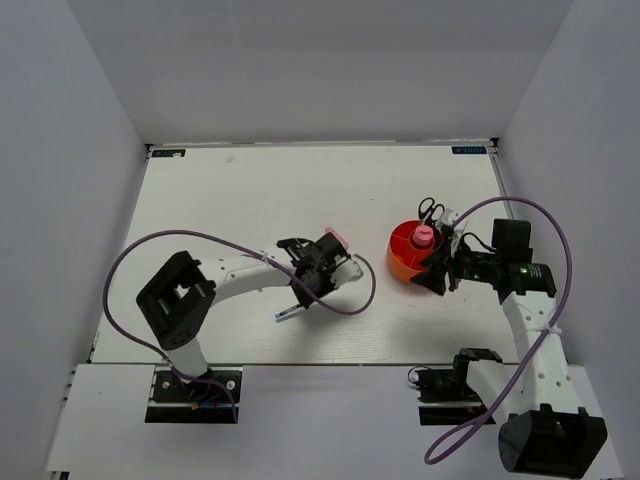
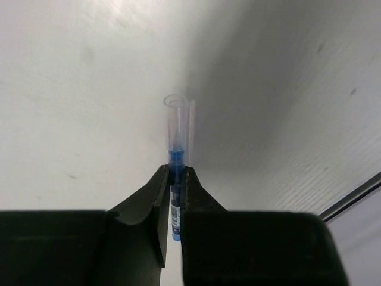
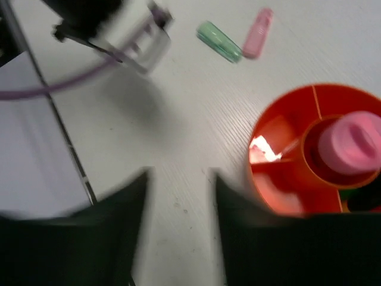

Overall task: Sort the stationery into containers
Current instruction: Pick up the pen from the center of the board, then place the pen in the storage box.

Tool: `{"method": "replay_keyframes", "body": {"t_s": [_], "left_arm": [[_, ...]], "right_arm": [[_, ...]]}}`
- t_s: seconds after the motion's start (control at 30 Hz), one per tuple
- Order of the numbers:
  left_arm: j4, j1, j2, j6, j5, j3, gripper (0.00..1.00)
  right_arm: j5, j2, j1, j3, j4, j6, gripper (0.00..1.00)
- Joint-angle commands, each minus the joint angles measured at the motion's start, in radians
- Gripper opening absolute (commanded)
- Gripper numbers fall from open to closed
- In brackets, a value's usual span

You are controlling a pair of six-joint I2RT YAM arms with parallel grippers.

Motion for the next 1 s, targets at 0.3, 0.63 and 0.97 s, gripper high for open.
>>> {"method": "replay_keyframes", "body": {"t_s": [0.3, 0.63, 0.97], "left_arm": [[0.893, 0.052, -0.237, -0.317, 0.162, 0.036, 0.00], [1.140, 0.064, 0.007, -0.504, 0.205, 0.219, 0.00], [1.393, 0.095, 0.154, -0.667, 0.176, 0.196, 0.00]], "right_arm": [[0.493, -0.030, -0.007, -0.068, 0.317, 0.372, 0.00], [0.865, -0.044, -0.010, -0.080, 0.409, 0.541, 0.00], [0.892, -0.045, -0.009, -0.088, 0.425, 0.560, 0.00]]}}
